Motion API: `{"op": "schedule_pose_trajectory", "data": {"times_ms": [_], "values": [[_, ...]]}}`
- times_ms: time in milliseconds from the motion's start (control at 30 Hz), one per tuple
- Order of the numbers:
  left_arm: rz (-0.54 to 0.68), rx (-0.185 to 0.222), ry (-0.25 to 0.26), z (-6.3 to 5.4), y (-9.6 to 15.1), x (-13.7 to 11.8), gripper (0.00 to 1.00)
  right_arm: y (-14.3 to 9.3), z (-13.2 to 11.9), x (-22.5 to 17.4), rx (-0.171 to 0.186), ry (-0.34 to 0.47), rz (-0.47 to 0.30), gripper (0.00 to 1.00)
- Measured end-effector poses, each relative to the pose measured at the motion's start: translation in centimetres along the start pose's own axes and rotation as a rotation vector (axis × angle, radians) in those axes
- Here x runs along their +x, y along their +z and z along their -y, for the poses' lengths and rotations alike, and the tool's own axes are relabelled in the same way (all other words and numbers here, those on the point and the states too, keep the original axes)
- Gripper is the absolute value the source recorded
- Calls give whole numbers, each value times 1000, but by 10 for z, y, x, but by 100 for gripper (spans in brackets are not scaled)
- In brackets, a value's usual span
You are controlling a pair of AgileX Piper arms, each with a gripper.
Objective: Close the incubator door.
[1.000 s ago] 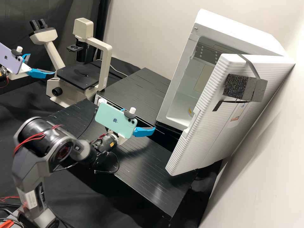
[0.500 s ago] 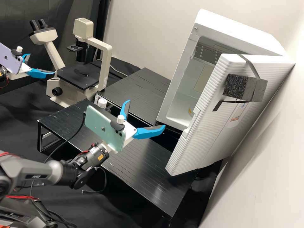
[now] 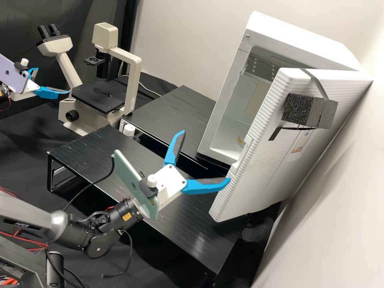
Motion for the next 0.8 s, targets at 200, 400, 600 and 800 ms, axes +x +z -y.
{"op": "schedule_pose_trajectory", "data": {"times_ms": [200,400,600,800], "values": [[0,0,0,0,0,0,100,23,5,14,-27,-11,110,100],[0,0,0,0,0,0,100,29,1,21,-24,26,138,100],[0,0,0,0,0,0,100,29,14,36,-36,6,148,100],[0,0,0,0,0,0,100,33,29,46,-61,-40,193,100]]}}
